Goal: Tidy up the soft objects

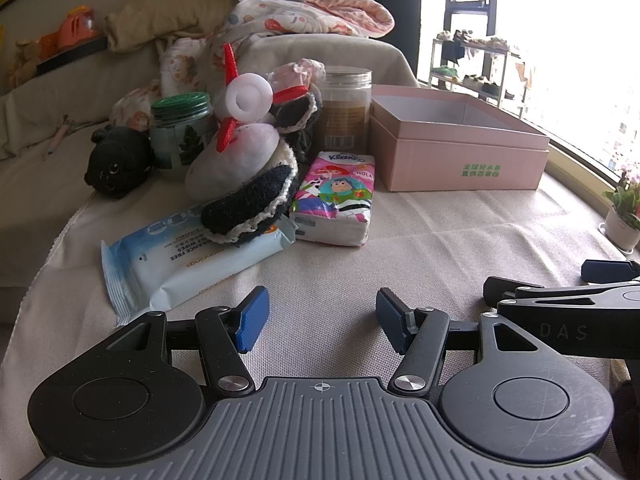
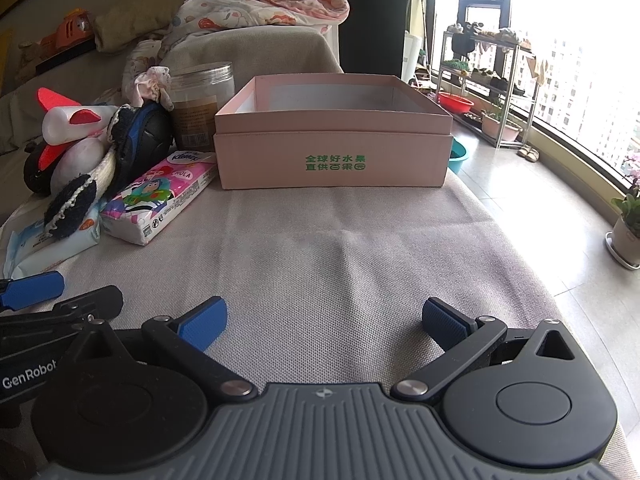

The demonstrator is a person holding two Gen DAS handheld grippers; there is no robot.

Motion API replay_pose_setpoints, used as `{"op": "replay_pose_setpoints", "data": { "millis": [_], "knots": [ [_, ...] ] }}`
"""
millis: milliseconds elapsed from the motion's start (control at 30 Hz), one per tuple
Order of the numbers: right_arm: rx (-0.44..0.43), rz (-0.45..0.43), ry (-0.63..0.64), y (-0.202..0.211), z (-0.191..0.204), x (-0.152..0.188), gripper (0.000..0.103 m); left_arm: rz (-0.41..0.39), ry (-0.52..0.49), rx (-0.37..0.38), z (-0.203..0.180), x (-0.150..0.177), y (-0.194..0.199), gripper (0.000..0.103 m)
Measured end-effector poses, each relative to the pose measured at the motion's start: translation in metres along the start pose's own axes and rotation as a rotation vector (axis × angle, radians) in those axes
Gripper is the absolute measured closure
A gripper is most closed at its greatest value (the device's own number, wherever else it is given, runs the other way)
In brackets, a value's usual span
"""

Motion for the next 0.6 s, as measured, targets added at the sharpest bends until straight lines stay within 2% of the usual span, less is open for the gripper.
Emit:
{"op": "replay_pose_setpoints", "data": {
  "millis": [133,233,367,500,567,600],
  "knots": [
    [-0.003,0.001,0.005,0.0,-0.001,0.0,0.0,0.0,0.0,0.0,0.0,-0.001,0.0,0.039],
    [-0.054,0.029,0.033,0.001,-0.001,-0.001,0.0,-0.003,-0.005,0.01,0.0,-0.001,0.002,0.042],
    [-0.151,0.074,0.097,0.005,-0.005,0.0,0.0,-0.02,-0.041,0.104,0.004,-0.005,0.02,0.042],
    [-0.176,0.133,0.129,0.012,-0.005,0.002,0.0,-0.121,-0.151,0.13,0.028,-0.035,0.047,0.042],
    [-0.202,0.152,0.15,0.013,-0.002,0.003,0.0,-0.119,-0.176,0.152,0.048,-0.048,0.05,0.042],
    [-0.215,0.156,0.159,0.013,-0.001,0.003,0.0,-0.096,-0.134,0.166,0.061,-0.057,0.047,0.042]
  ]
}}
Point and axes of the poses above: each gripper's, at about its wrist camera, not at the fingertips, and y roughly against the way its jaws point, z to its left, x to its underside, the point moved 8 cm from there along -y, roughly the way its jaws point, and after that the axes turned 8 degrees about -z, right-handed, at the moved point
